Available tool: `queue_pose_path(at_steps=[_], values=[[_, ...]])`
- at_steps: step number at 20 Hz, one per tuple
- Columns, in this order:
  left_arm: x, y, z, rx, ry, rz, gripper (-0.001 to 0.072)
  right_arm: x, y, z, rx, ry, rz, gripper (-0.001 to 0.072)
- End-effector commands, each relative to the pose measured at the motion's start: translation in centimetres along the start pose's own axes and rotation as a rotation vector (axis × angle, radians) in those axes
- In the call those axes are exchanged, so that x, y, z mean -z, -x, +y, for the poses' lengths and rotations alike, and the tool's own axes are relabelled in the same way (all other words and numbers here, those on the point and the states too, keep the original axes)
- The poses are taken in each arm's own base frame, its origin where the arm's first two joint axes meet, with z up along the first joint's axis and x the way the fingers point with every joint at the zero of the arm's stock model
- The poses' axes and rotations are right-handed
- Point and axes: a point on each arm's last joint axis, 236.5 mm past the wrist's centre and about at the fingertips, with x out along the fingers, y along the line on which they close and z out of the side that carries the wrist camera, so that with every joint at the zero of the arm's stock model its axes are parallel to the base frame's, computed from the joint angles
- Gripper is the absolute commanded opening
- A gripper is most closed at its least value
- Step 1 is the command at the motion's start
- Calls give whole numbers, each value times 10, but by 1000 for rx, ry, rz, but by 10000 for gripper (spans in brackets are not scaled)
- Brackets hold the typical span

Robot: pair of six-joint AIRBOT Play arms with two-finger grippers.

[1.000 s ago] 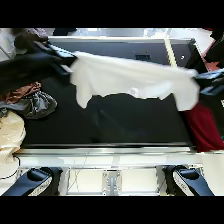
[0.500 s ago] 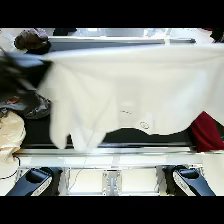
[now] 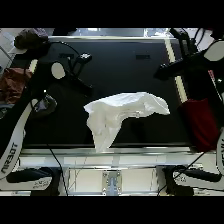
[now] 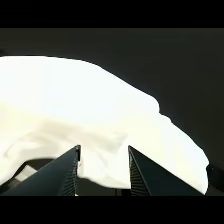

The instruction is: Fold the shirts.

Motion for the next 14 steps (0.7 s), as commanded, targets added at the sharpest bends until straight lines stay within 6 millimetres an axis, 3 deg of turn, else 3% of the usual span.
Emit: queue_pose_path(at_steps=[1, 2, 4, 7, 9, 11, 14], values=[[-29, 13, 81, -227, 92, -88, 592, -13, -24, -36, 102, -29, -5, 345], [-32, 35, 95, -255, 132, -129, 592, -12, -17, -33, 95, -26, 6, 345], [-20, 65, 105, -263, 198, -133, 580, 4, -13, -5, -3, -24, 82, 345], [12, 81, 108, -269, 240, -92, 579, 50, -32, 48, -156, 44, 266, 344], [41, 71, 100, -248, 259, -48, 580, 78, -63, 80, -211, 98, 341, 345], [68, 44, 83, -184, 273, 6, 579, 106, -98, 113, -248, 151, 382, 345], [73, 2, 43, -3, 191, 26, 579, 144, -139, 150, -278, 216, 447, 346]])
